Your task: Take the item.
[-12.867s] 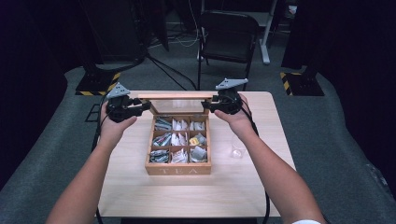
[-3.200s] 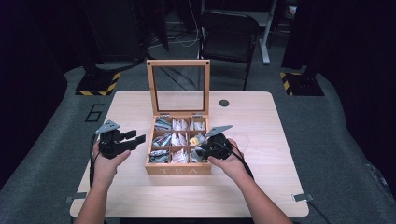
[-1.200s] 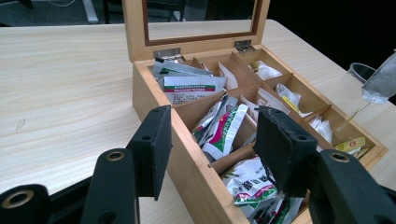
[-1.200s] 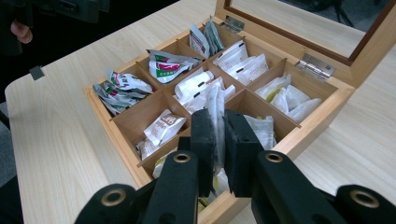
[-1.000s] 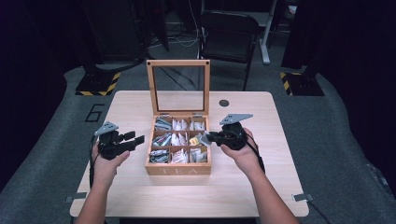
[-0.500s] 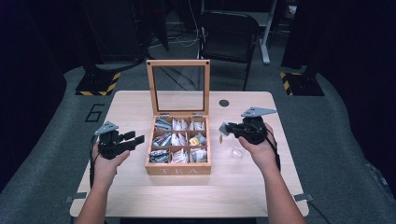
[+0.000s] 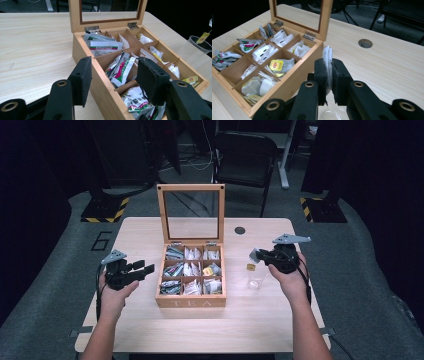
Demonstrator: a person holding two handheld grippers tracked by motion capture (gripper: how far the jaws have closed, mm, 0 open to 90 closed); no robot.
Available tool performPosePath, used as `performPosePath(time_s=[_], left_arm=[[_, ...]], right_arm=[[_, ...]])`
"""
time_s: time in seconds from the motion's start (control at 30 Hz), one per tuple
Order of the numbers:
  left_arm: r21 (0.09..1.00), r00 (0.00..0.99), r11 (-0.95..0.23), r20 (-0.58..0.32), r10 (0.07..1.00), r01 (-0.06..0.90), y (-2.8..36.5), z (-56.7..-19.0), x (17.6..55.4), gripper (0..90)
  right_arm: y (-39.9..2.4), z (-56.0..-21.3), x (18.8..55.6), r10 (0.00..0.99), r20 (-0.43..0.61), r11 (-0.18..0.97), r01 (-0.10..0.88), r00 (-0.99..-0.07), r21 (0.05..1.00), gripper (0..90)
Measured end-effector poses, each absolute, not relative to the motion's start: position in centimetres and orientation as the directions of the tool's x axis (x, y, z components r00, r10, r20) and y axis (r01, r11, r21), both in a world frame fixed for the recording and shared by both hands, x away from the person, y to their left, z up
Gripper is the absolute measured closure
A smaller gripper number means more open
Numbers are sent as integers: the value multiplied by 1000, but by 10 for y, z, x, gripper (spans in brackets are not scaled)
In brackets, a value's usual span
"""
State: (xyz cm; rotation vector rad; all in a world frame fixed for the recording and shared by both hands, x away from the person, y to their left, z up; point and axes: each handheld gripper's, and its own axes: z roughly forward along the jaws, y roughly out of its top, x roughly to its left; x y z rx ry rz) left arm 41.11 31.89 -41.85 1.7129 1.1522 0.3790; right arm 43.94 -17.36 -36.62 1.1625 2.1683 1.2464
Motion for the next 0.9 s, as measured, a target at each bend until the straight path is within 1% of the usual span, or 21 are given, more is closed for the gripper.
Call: performPosePath(time_s=[0.27,0.9], left_arm=[[854,495,-47,-255,831,519,319,-419,411,460],[853,493,-45,-256,831,520,320,-419,412,460]], right_arm=[[-185,-377,442,833,75,256,503,-548,826,828],[-186,-403,447,845,78,282,564,-529,776,827]])
